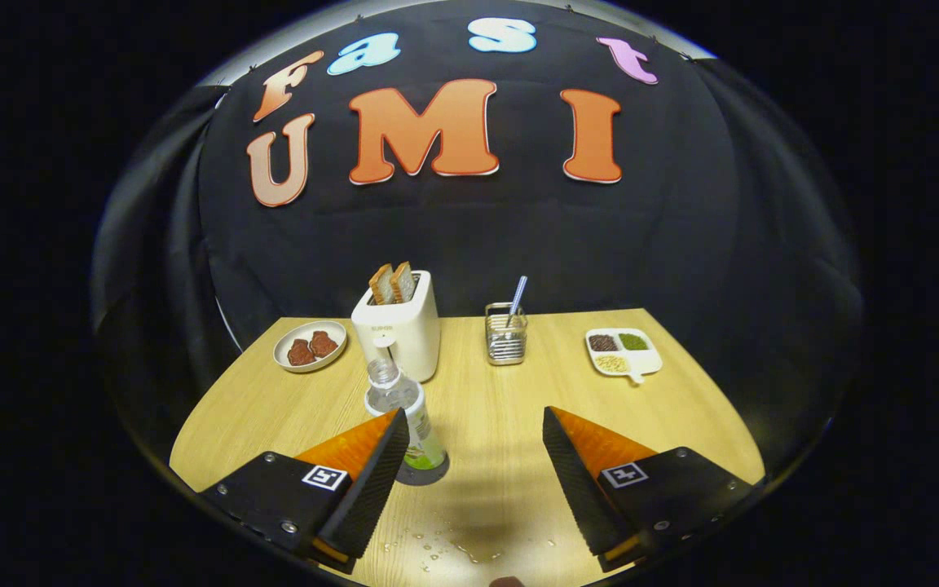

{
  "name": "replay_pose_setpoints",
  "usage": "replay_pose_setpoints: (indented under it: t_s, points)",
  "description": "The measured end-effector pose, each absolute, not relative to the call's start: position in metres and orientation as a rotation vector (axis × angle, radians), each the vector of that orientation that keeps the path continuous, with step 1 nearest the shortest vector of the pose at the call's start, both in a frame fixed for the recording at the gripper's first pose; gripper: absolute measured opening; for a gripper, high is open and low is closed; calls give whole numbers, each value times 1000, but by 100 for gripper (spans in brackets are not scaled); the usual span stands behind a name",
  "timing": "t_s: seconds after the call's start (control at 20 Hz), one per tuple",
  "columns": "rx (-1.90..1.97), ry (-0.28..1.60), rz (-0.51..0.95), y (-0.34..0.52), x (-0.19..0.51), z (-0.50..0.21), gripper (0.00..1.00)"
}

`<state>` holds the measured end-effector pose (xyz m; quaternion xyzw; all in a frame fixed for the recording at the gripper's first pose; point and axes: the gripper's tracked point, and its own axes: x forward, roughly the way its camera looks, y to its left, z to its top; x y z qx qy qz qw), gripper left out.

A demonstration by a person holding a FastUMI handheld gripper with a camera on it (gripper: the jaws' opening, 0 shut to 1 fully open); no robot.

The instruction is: Take the bottle from table, then pour the juice into the cup, finally place the bottle on the coaster

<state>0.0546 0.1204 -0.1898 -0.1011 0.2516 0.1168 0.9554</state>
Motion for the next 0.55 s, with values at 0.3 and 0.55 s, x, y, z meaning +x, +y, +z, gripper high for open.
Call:
replay_pose_setpoints:
  t_s: [0.3,0.55]
  points:
    - [-214,380,189,85,26,-74,97]
    - [-141,292,142,61,6,-24,97]
